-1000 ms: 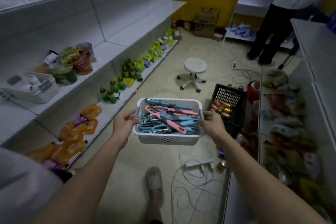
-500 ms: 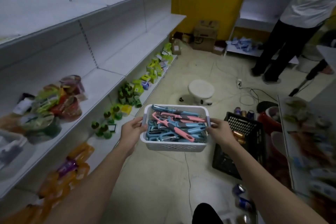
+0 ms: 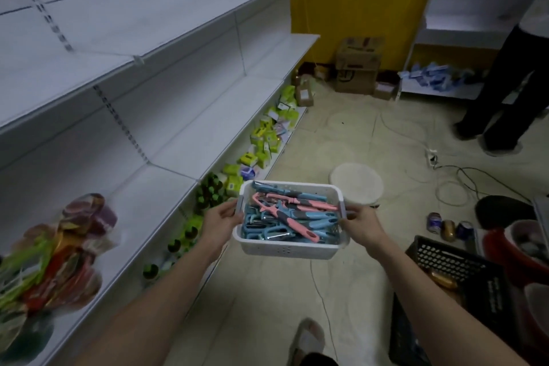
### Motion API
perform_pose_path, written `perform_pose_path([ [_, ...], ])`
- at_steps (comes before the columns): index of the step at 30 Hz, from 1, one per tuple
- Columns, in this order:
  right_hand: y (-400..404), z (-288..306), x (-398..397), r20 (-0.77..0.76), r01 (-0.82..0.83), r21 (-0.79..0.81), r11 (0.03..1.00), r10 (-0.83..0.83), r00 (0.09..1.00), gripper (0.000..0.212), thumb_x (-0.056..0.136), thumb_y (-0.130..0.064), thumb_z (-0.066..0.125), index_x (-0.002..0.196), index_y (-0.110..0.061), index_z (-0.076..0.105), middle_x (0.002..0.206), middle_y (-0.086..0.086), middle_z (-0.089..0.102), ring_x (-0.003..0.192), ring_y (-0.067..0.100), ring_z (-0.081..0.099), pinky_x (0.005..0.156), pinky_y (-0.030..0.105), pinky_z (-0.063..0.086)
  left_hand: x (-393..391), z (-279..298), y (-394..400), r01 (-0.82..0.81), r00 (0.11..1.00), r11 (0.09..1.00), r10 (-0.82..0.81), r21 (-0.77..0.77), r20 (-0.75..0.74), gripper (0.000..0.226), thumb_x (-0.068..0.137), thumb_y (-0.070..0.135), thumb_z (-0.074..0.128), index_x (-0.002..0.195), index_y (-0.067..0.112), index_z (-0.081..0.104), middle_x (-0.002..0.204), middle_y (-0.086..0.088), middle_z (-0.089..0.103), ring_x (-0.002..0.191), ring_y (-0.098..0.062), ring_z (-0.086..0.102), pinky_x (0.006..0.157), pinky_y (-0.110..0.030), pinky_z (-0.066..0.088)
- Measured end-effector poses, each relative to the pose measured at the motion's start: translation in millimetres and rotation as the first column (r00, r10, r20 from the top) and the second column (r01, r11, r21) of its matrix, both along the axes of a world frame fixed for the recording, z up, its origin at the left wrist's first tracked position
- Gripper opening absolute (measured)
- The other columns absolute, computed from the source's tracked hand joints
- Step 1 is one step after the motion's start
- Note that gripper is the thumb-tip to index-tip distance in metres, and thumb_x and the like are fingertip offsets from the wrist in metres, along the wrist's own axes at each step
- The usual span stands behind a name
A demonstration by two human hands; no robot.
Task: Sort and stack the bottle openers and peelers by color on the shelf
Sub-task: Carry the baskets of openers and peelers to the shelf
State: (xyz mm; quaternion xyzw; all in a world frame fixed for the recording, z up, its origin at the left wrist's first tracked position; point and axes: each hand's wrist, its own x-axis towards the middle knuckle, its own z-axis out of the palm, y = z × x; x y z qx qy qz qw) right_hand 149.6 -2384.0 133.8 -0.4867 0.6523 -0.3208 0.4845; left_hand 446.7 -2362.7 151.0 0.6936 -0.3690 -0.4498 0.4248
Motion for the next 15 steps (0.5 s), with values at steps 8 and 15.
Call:
perform_pose_path([
  [8,-188.7,12.4,-10.3,-0.156,-0.047,0.1,0.994,0.062,0.986,0.016,0.084,-0.005,0.067,0.097,-0.01,0.073,0.093,0.008,0.074,0.082,0.022,0.071,0.081,0.043,0.06,-10.5,10.3,-180.9,-0.023,0.999,1.0,0.024,0.019,-0.034,0.053,0.085,-0.009,0.067,0.134,0.007,0.058,0.126,-0.014,0.065,0.102,-0.026,0.067,0.079,-0.039,0.06],
  [15,-327.7,15.3,-3.7,-0.188,-0.182,0.141,0.973,0.207,0.96,0.011,0.083,-0.006,0.065,0.084,-0.016,0.069,0.089,0.008,0.071,0.084,0.024,0.069,0.081,0.041,0.057,2.1,14.8,-307.3,-0.022,1.0,1.0,0.022,0.002,0.007,0.052,0.085,-0.01,0.065,0.134,0.004,0.059,0.125,-0.013,0.066,0.107,-0.028,0.067,0.091,-0.041,0.056],
])
